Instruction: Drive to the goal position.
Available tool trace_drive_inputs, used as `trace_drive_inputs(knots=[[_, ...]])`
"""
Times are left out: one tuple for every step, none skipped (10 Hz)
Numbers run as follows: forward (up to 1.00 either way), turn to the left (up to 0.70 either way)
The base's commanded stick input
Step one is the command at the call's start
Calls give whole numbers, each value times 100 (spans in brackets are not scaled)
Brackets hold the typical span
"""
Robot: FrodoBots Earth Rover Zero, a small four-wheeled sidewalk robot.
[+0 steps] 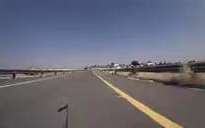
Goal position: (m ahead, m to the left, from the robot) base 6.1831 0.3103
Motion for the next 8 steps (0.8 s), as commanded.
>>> trace_drive_inputs(knots=[[100, 0], [100, 0], [100, 17], [100, 38], [100, 40], [100, 40], [100, 39], [100, 37]])
